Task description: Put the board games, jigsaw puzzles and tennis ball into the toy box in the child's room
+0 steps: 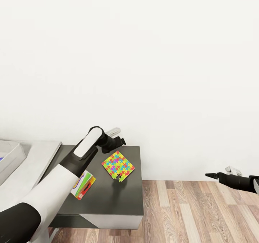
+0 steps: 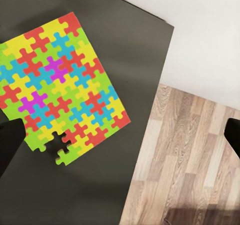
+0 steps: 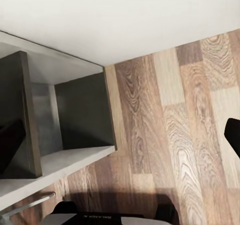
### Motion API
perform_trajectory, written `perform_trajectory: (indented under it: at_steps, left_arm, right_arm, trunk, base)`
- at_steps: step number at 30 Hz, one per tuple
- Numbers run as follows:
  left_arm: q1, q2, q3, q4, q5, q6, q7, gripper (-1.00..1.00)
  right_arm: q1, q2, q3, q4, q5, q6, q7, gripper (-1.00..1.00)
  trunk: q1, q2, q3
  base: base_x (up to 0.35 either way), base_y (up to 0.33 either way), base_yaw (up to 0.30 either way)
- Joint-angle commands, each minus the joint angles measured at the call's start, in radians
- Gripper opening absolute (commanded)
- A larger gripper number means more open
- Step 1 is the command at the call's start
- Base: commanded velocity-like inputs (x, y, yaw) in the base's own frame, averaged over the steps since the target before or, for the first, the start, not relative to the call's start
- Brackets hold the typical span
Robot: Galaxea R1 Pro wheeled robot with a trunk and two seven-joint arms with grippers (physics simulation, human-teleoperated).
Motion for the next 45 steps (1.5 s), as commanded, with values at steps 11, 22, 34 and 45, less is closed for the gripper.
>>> perform_trajectory:
  at_steps: [11,22,34,45]
  left_arm:
    - [0.005,0.021,0.017,0.022,0.008,-0.002,0.012,1.0]
    - [0.022,0.034,0.037,0.059,0.008,-0.002,0.011,1.0]
    - [0.032,0.034,0.038,0.072,0.007,-0.003,0.011,1.0]
    - [0.051,0.035,0.039,0.089,0.007,-0.003,0.012,1.0]
  right_arm:
    - [0.001,0.003,-0.007,-0.001,0.04,0.0,0.005,1.0]
    - [0.001,0.003,-0.007,-0.001,0.046,-0.001,0.002,1.0]
    - [0.001,0.003,-0.007,-0.001,0.047,-0.001,-0.001,1.0]
    - [0.004,0.016,-0.006,-0.001,0.055,-0.001,0.0,1.0]
  trunk:
    - [0.001,-0.002,-0.002]
    - [0.001,-0.002,-0.002]
    - [0.001,-0.002,-0.002]
    - [0.001,-0.002,-0.002]
  base:
    - [0.03,0.0,-0.001]
    - [0.261,0.0,0.0]
    - [0.209,0.017,0.0]
    - [0.038,0.004,0.0]
